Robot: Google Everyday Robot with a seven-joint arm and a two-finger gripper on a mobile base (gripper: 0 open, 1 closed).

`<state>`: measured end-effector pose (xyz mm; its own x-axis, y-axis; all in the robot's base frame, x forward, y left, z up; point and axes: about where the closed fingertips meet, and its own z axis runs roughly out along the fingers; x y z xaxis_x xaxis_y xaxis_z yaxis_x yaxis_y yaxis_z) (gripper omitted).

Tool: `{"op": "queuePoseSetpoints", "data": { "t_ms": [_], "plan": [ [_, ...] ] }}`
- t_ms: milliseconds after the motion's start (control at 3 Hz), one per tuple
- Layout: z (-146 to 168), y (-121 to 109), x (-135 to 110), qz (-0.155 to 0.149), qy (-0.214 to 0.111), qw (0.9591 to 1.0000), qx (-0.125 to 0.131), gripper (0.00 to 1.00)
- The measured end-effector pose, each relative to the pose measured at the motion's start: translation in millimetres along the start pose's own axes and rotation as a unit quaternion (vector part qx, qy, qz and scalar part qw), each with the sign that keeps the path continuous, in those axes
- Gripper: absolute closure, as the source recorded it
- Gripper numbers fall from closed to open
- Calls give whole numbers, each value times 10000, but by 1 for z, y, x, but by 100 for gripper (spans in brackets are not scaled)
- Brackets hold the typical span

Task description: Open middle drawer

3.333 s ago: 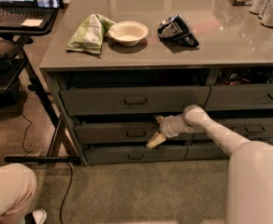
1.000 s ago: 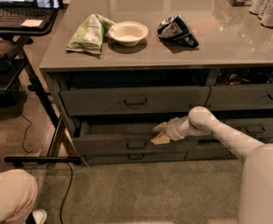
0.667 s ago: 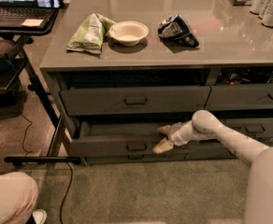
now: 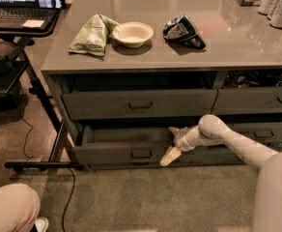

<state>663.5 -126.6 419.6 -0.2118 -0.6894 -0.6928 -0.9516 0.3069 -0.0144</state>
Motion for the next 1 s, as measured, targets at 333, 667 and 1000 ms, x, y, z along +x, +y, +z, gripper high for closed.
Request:
{"op": "queuePoseSetpoints", "data": {
  "t_ms": [333,667,1000],
  "plan": [
    [6,21,-2,167,31,9995,-255,0],
    [7,40,0,391,132,9980,-474,0],
    [-4,63,0,617,267,9958,-624,19]
  ]
}}
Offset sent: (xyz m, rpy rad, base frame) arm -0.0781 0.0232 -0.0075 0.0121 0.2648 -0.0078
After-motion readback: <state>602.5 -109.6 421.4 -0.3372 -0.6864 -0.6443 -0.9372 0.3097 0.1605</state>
